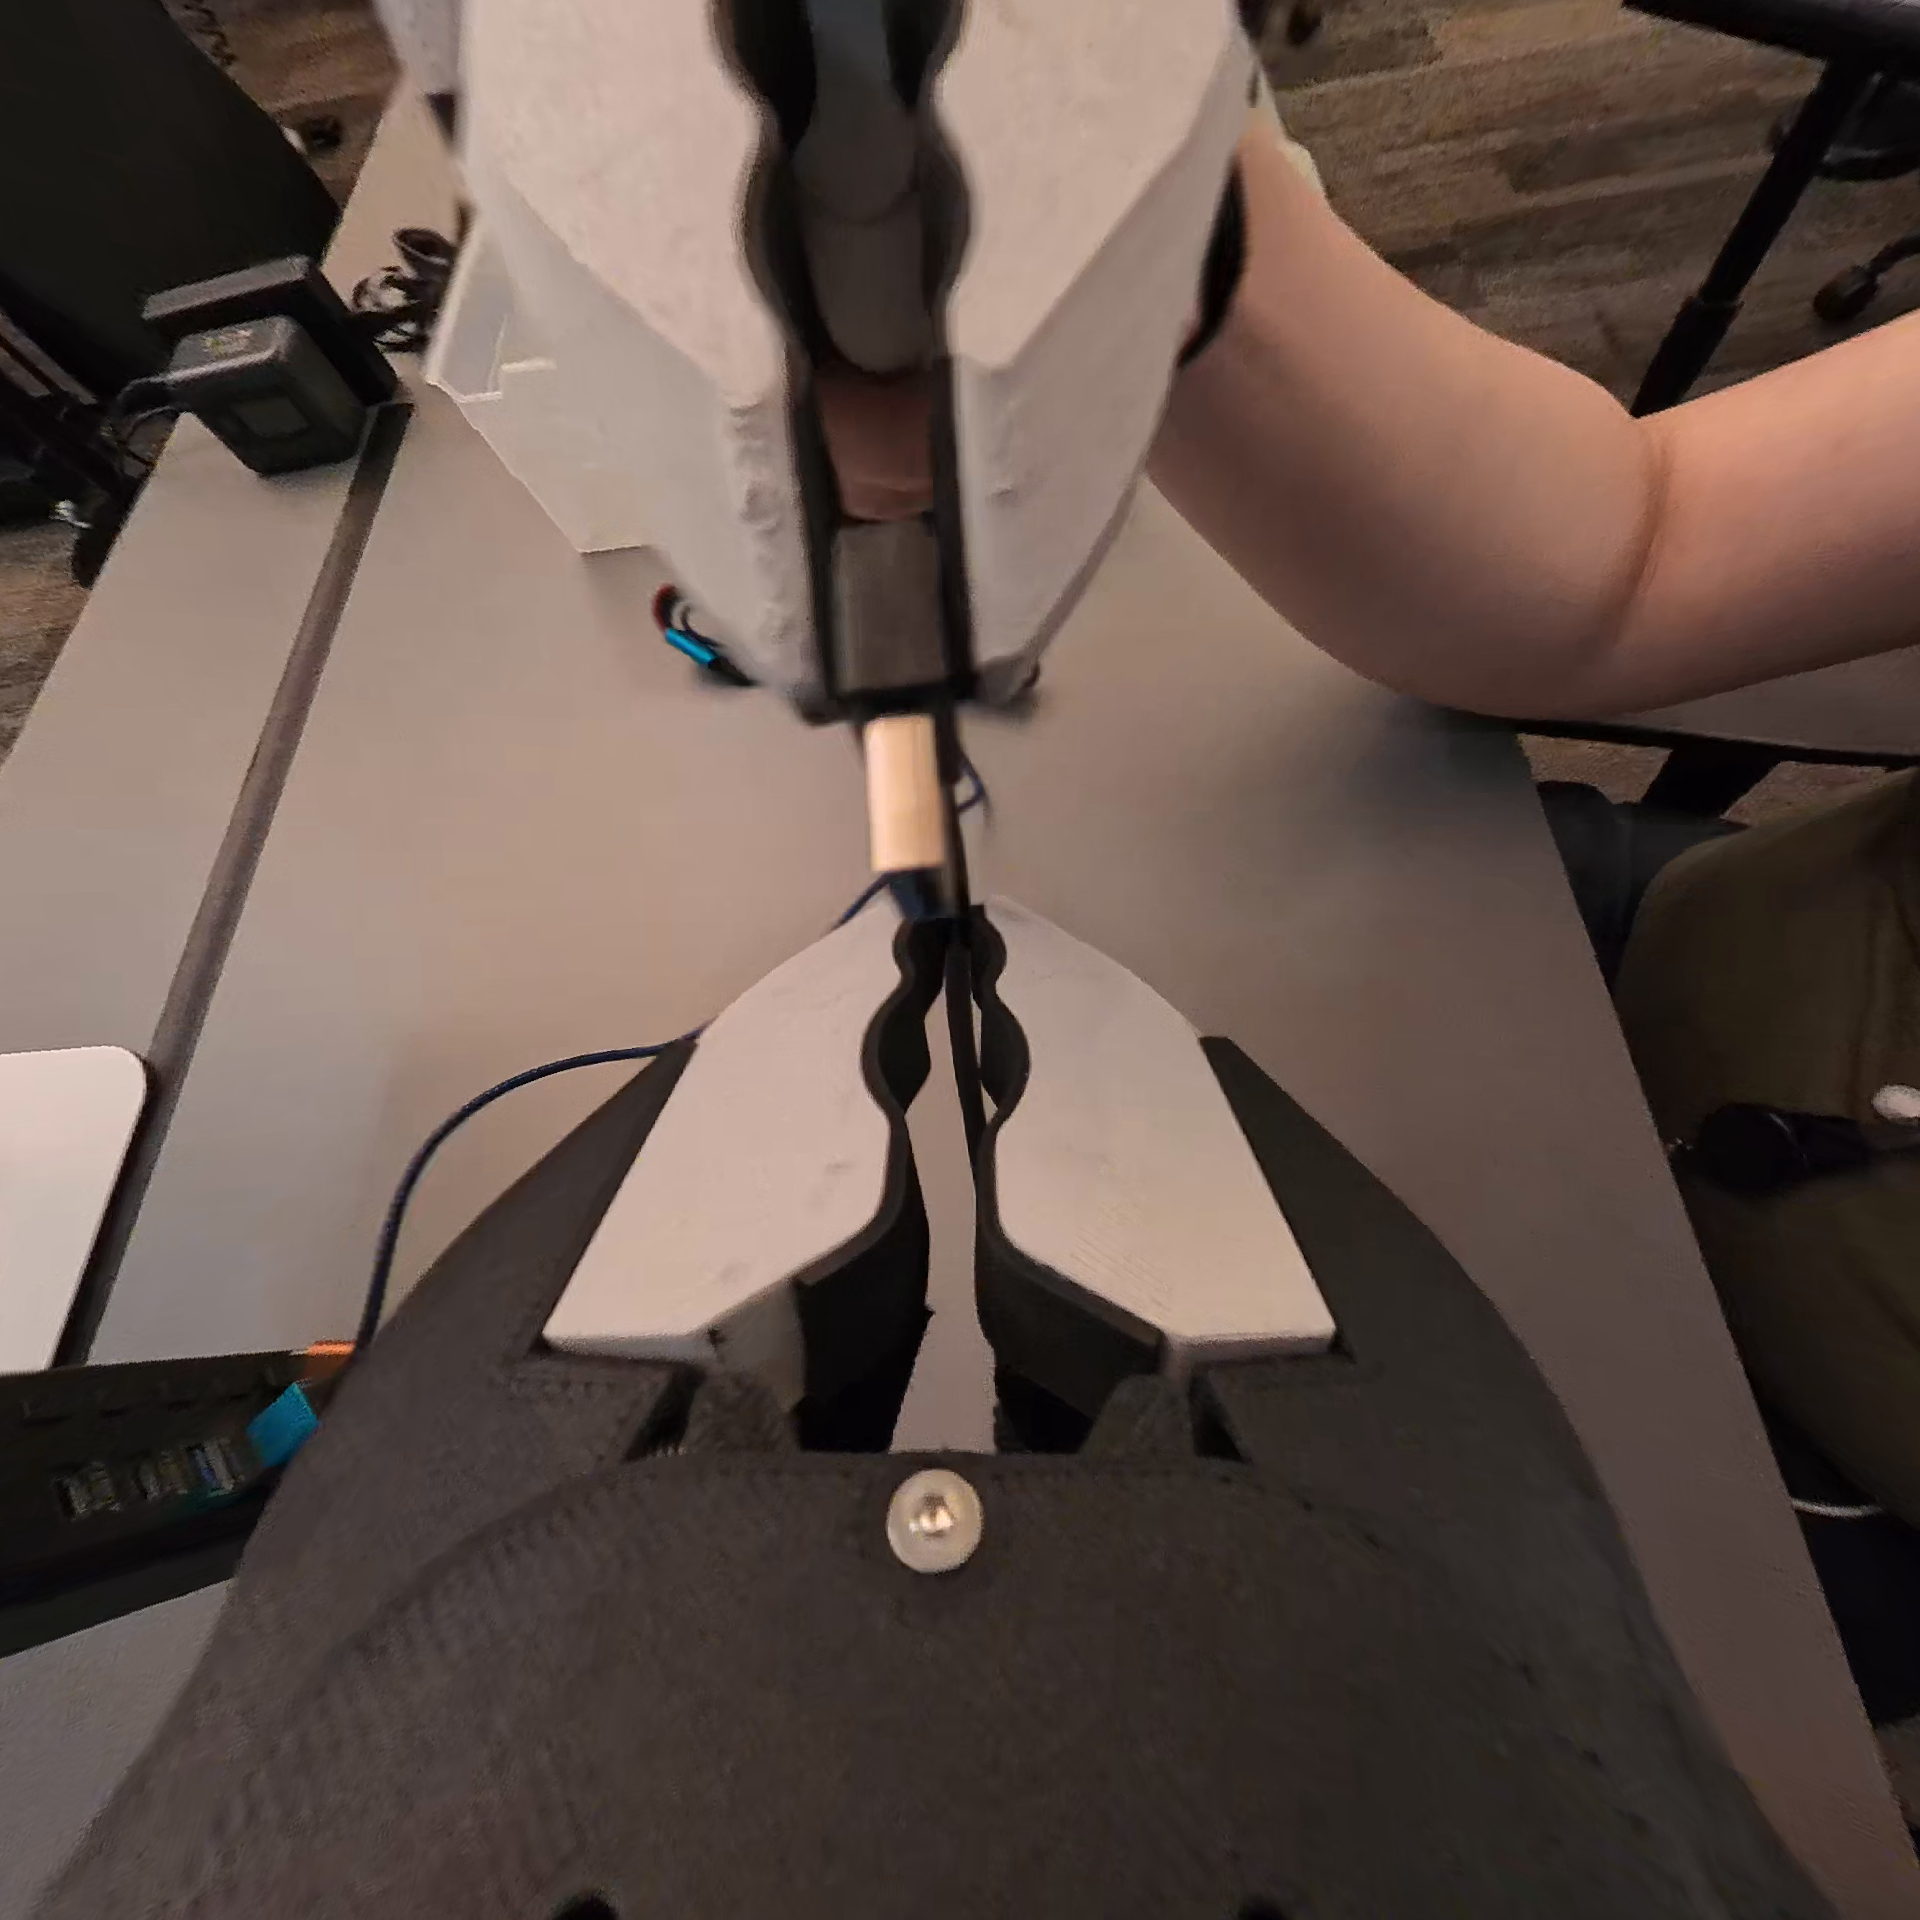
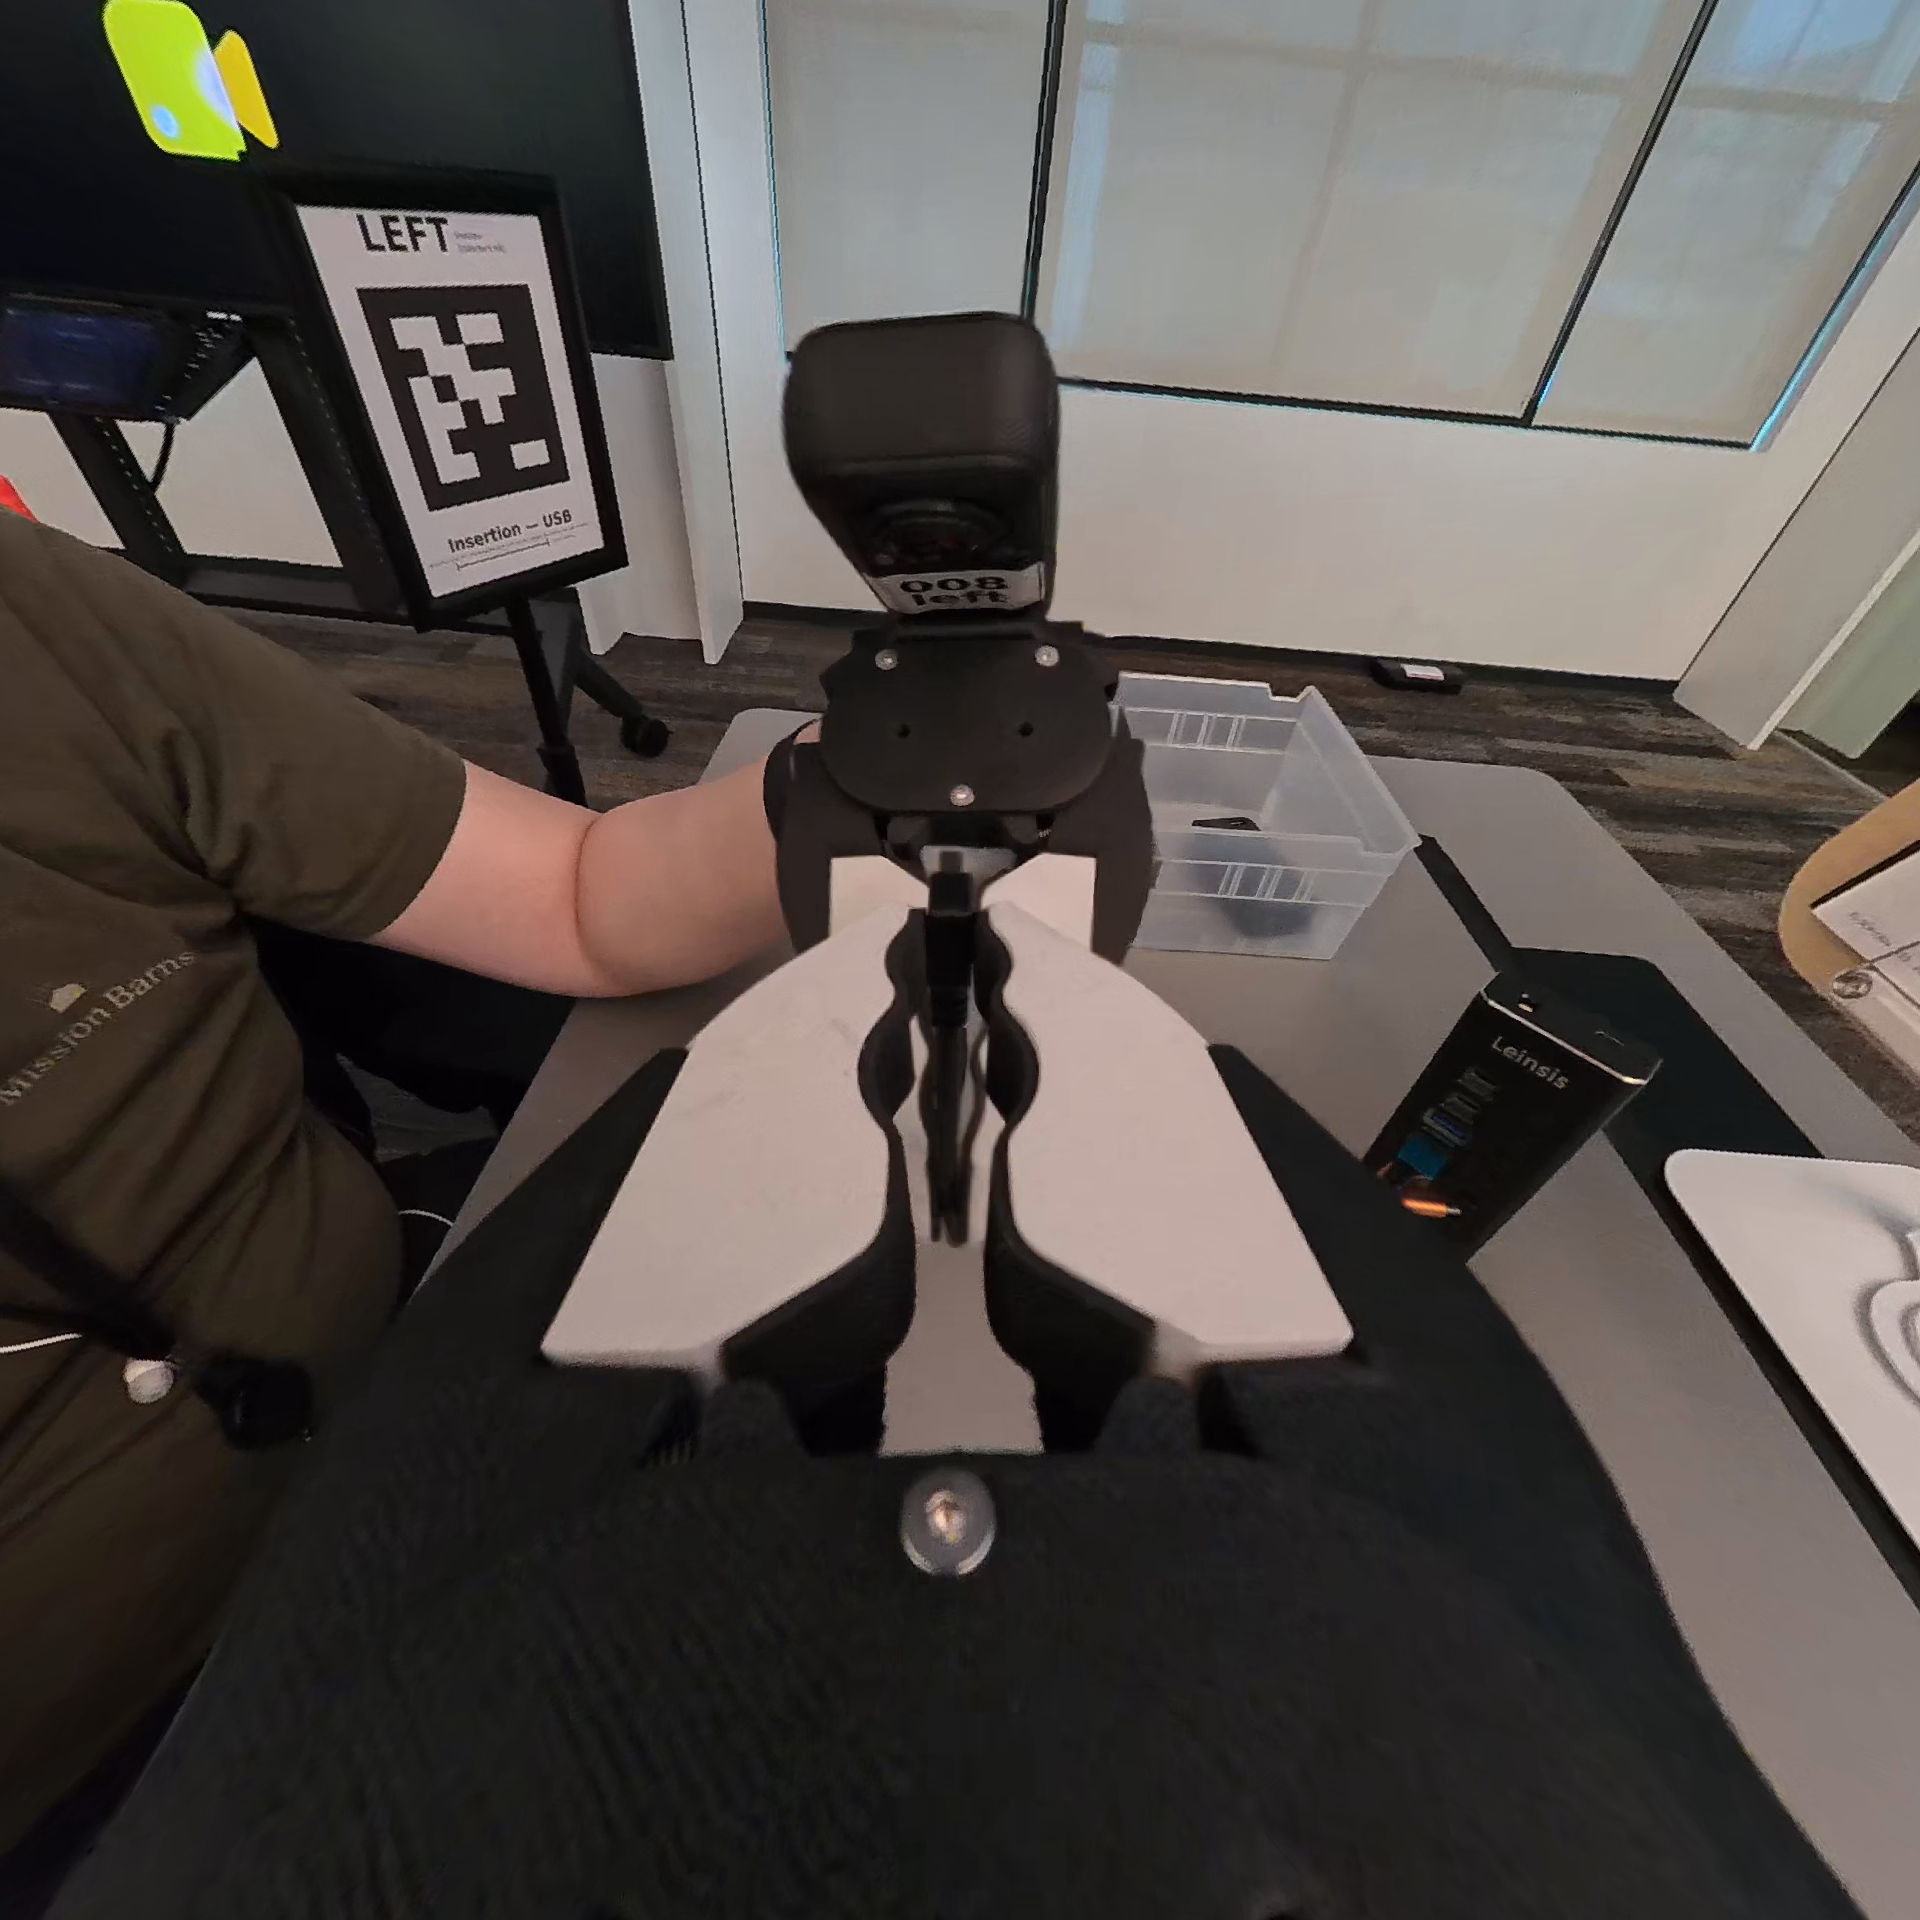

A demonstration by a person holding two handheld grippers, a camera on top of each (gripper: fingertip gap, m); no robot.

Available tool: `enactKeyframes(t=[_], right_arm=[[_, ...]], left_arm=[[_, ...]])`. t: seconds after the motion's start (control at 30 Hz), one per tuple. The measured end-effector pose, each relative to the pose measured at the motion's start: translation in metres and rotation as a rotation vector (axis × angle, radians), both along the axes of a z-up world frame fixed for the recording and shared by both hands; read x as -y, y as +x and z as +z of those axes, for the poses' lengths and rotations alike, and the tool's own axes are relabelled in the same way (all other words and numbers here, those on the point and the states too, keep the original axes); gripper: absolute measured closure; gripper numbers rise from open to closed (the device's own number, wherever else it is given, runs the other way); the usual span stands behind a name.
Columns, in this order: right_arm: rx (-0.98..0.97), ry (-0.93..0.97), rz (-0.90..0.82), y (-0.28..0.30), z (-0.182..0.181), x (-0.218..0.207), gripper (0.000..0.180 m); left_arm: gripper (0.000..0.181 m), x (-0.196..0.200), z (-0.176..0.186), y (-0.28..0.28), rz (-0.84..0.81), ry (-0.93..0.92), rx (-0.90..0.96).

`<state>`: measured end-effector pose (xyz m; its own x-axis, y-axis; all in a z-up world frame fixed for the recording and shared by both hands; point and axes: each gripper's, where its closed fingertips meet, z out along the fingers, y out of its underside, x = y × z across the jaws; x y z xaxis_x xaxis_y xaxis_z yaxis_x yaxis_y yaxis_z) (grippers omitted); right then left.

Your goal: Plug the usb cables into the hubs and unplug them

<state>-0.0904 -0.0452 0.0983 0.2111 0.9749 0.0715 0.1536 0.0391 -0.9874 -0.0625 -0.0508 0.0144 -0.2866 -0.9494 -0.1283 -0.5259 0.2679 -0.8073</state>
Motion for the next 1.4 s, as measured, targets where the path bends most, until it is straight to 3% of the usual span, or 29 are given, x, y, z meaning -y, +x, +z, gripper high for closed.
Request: enactKeyframes(t=[0.57,0.9,1.4], right_arm=[[-0.001,-0.035,-0.006,-0.003,-0.004,-0.004,0.163],[0.033,-0.045,-0.005,-0.01,-0.011,-0.006,0.171],[-0.029,-0.065,0.002,-0.013,-0.003,-0.006,0.165]], left_arm=[[0.177,0.0,-0.003,-0.001,0.0,-0.029,-0.015],[0.177,0.0,-0.004,-0.001,-0.003,-0.031,-0.021],[0.177,0.0,-0.001,-0.003,-0.003,-0.052,-0.014]])
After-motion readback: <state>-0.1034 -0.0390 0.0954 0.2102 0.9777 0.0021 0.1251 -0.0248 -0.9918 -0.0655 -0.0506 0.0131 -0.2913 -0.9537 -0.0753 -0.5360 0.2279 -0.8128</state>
